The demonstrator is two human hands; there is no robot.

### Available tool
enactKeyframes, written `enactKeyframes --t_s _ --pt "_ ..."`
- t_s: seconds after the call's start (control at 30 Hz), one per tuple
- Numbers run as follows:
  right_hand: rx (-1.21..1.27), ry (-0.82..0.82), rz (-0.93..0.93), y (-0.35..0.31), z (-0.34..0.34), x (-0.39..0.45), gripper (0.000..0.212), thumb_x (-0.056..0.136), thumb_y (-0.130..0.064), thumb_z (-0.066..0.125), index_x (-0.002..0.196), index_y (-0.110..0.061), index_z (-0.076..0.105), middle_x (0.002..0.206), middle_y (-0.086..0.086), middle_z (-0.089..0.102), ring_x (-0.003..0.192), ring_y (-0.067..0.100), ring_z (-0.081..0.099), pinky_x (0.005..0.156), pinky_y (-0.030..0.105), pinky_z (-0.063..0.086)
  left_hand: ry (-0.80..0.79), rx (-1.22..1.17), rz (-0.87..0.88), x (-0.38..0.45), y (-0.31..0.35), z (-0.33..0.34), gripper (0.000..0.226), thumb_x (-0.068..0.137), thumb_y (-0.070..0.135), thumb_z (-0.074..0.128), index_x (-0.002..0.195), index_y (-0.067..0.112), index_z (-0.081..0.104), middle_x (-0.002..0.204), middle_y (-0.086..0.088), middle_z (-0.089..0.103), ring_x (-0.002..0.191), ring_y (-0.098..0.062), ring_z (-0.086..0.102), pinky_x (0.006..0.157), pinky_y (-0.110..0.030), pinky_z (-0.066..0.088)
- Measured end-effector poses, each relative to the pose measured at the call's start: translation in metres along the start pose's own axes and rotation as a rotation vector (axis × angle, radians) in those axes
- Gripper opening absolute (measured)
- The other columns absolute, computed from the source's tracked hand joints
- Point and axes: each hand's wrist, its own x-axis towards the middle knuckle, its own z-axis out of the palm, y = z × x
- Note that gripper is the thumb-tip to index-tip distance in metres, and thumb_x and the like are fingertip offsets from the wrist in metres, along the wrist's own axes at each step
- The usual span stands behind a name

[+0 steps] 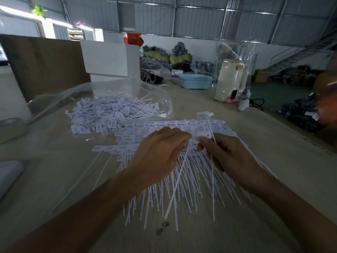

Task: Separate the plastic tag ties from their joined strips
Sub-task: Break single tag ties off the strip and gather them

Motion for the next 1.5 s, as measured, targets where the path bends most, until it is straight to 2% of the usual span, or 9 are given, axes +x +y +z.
enactKeyframes --t_s 0.23,0.37,0.53,0.67,0.93,1.03,1.27,1.37,1.5 --pt "-0.094 0.016 -0.061 0.001 -0.001 0.001 0.034 0.093 -0.039 0.048 0.079 -0.014 0.067 0.045 -0.011 0.041 0.040 0.005 0.037 0.047 0.013 0.028 -0.050 -0.097 -0.055 0.001 -0.005 0.003 0.026 0.100 0.019 0.048 0.118 0.014 0.067 0.105 0.001 0.070 0.093 -0.021 0.063 0.072 -0.043 0.053" --pt "-0.090 0.001 -0.072 0.002 -0.004 0.001 0.031 0.094 -0.039 0.048 0.079 -0.020 0.067 0.047 -0.009 0.038 0.042 0.007 0.032 0.046 0.023 0.028 -0.061 -0.191 -0.084 0.003 -0.005 0.003 0.027 0.101 0.023 0.048 0.116 0.014 0.068 0.105 0.001 0.071 0.092 -0.018 0.065 0.075 -0.042 0.053" --pt "-0.118 -0.015 -0.104 0.002 -0.006 -0.001 0.031 0.095 -0.040 0.048 0.079 -0.021 0.066 0.049 -0.007 0.039 0.043 0.008 0.033 0.047 0.023 0.028 -0.058 -0.356 -0.094 0.006 -0.004 -0.003 0.022 0.097 0.020 0.056 0.108 0.011 0.073 0.091 0.013 0.070 0.084 -0.002 0.066 0.072 -0.019 0.051" --pt "-0.125 -0.029 -0.111 0.005 -0.007 -0.001 0.030 0.096 -0.040 0.048 0.079 -0.022 0.066 0.050 -0.007 0.038 0.044 0.011 0.033 0.047 0.027 0.028 -0.098 -0.461 -0.132 0.005 -0.007 -0.002 0.015 0.096 0.015 0.062 0.103 0.008 0.073 0.084 0.014 0.068 0.079 0.007 0.065 0.071 -0.012 0.048" --pt "-0.300 0.016 -0.216 0.006 -0.008 0.000 0.038 0.096 -0.043 0.047 0.083 -0.012 0.065 0.063 -0.001 0.050 0.054 0.008 0.043 0.052 0.017 0.029 -0.137 -0.856 -0.287 0.006 -0.007 -0.005 0.022 0.097 0.003 0.056 0.087 0.014 0.072 0.083 -0.012 0.072 0.066 -0.024 0.066 0.063 -0.037 0.054" --pt "-0.188 0.035 -0.164 0.004 -0.007 0.000 0.033 0.096 -0.040 0.047 0.077 -0.018 0.063 0.053 -0.008 0.043 0.046 0.006 0.038 0.049 0.014 0.027 -0.097 -0.835 -0.308 0.007 -0.006 -0.004 0.014 0.093 0.015 0.061 0.100 0.010 0.073 0.083 -0.005 0.074 0.071 -0.018 0.070 0.066 -0.028 0.056" --pt "0.028 0.021 -0.019 0.002 -0.008 0.001 0.042 0.099 -0.035 0.050 0.065 -0.013 0.060 0.050 0.004 0.038 0.044 0.016 0.031 0.045 0.022 0.028 -0.030 -0.675 -0.246 0.006 -0.006 0.001 0.020 0.091 0.023 0.069 0.109 0.030 0.069 0.085 0.004 0.074 0.079 -0.010 0.072 0.072 -0.035 0.060" --pt "-0.025 0.014 -0.035 0.005 -0.009 0.003 0.043 0.099 -0.034 0.049 0.062 -0.014 0.058 0.048 -0.007 0.041 0.043 0.009 0.034 0.046 0.018 0.029 0.034 -0.551 -0.180 0.007 -0.003 0.000 0.019 0.093 0.020 0.064 0.109 0.028 0.070 0.085 0.007 0.073 0.074 -0.003 0.069 0.066 -0.026 0.057" --pt "-0.318 0.012 -0.137 0.015 -0.006 0.003 0.041 0.101 -0.041 0.041 0.064 -0.026 0.052 0.057 -0.014 0.052 0.051 0.005 0.048 0.053 0.014 0.032 0.020 -0.272 -0.057 0.006 -0.004 -0.004 0.023 0.099 0.018 0.049 0.103 0.016 0.071 0.082 0.000 0.069 0.070 -0.018 0.066 0.058 -0.039 0.055"
